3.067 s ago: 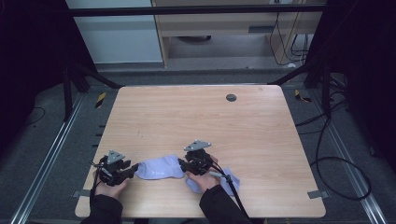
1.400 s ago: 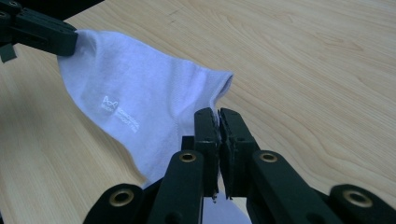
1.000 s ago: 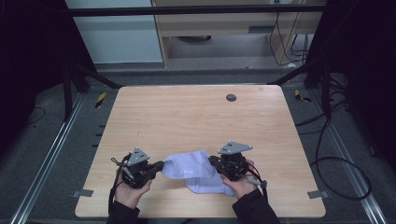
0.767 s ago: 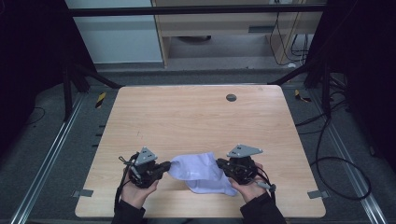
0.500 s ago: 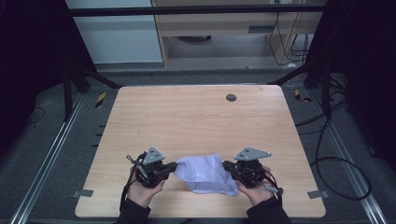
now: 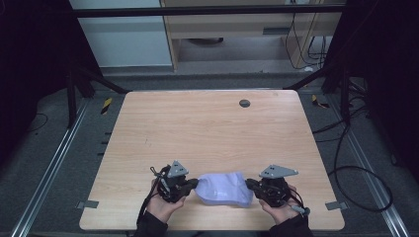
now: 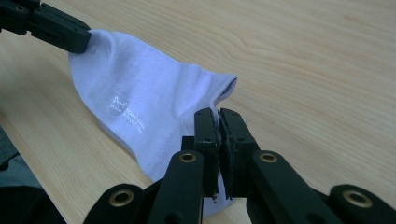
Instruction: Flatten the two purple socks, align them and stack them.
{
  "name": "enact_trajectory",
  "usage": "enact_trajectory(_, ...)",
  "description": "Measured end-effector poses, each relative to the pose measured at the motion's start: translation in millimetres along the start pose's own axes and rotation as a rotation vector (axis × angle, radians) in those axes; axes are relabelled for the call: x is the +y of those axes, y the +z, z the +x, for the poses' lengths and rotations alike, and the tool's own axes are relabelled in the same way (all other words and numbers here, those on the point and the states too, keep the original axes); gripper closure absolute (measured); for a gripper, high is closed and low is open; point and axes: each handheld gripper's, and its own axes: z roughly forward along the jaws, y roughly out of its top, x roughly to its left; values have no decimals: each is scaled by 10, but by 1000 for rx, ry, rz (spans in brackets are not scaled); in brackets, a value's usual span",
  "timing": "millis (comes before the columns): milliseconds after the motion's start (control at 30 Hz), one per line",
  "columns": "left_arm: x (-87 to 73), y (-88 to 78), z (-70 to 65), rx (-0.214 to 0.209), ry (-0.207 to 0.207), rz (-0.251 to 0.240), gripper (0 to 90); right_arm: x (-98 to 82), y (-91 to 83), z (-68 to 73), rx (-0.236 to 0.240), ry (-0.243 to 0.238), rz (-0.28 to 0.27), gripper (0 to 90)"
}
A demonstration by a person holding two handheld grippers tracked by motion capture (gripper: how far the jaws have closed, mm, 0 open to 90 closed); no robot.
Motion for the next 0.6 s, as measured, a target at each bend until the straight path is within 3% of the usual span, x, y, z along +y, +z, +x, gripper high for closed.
enact_trajectory(600, -101, 219, 44, 0, -16, 61, 873, -125, 166, -99, -6, 15, 60, 866)
